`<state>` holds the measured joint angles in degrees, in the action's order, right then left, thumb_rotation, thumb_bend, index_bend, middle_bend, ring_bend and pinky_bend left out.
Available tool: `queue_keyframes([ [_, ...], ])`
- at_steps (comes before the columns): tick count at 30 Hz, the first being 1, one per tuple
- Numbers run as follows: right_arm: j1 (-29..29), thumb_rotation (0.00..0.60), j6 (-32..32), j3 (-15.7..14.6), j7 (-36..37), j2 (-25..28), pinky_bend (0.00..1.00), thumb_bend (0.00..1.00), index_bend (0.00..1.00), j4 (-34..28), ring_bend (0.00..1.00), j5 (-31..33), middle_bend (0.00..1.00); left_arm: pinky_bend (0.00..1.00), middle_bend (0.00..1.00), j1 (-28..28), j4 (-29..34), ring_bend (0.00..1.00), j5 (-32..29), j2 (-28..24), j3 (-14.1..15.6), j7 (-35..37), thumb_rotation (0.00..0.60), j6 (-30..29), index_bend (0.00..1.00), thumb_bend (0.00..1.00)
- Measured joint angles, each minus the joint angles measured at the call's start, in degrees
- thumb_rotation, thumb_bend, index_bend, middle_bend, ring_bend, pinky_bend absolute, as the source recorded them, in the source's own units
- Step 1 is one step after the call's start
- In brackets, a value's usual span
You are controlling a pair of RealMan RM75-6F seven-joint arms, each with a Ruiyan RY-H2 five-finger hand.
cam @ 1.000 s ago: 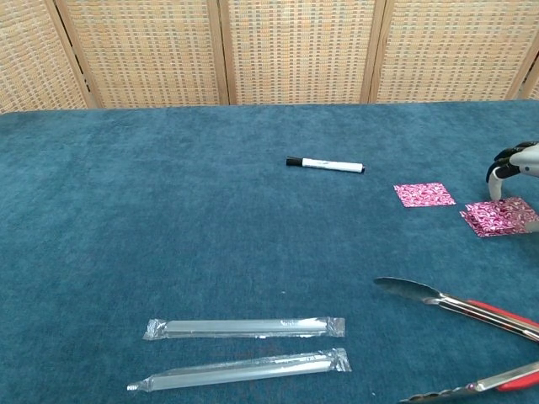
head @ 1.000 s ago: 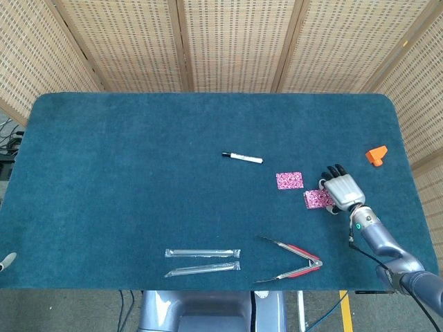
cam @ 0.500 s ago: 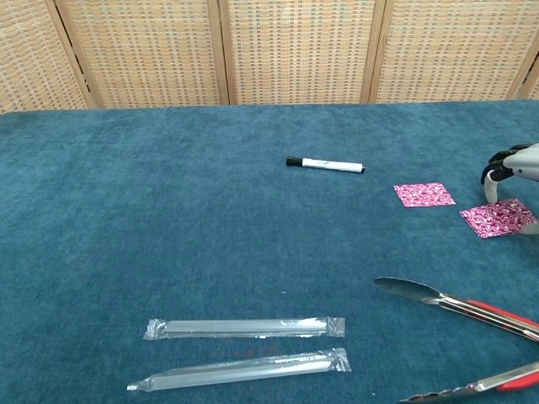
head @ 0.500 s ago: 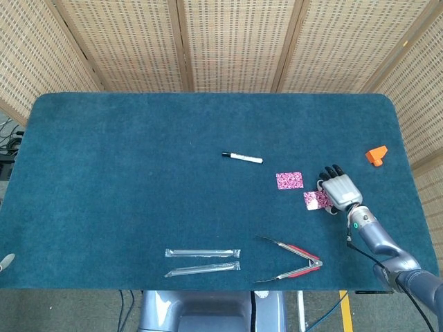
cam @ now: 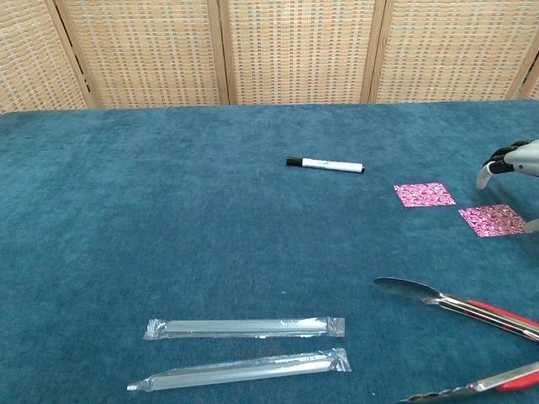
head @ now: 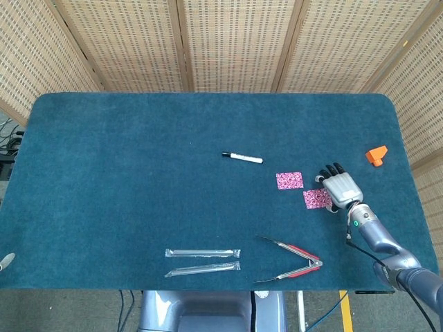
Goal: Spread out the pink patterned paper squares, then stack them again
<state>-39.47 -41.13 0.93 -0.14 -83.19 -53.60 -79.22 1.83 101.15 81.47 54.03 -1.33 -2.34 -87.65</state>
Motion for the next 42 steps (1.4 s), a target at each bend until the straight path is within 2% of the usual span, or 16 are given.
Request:
queue_keyframes([
  [5,-0.3,0.6,-0.2,0.8,-0.2,0.7,0.0,0.23,0.21,-1.8,0.0,0.4,0.15,0.0,0.0,0.0,0.1,0.0,0.0,-0.1,0.0,0.0,0.6,0.0,0.03,0.03],
  [11,-1.7,0.6,-0.5,3.3,-1.4,1.9,0.0,0.23,0.21,-5.9,0.0,1.7,0.15,0.0,0.0,0.0,0.0,0.0,0.1,-0.1,0.0,0.1,0.6,0.0,0.03,0.03],
  [20,-4.3,0.6,1.3,6.4,-6.5,1.3,0.0,0.23,0.23,-8.7,0.0,6.7,0.15,0.0,0.0,0.2,-0.6,0.0,-0.1,-0.1,0.0,1.0,0.6,-0.1,0.03,0.03],
  [30,-6.7,0.6,4.1,7.8,-12.6,-3.4,0.0,0.23,0.26,-5.4,0.0,13.2,0.15,0.0,0.0,0.5,-1.7,0.0,-0.5,0.1,0.2,1.9,0.6,0.2,0.03,0.03],
  [42,-8.8,0.6,6.2,8.6,-15.3,-7.6,0.0,0.23,0.28,0.7,0.0,17.2,0.15,0.0,0.0,0.5,-2.2,0.0,-1.0,0.1,0.0,2.2,0.6,0.4,0.03,0.03],
])
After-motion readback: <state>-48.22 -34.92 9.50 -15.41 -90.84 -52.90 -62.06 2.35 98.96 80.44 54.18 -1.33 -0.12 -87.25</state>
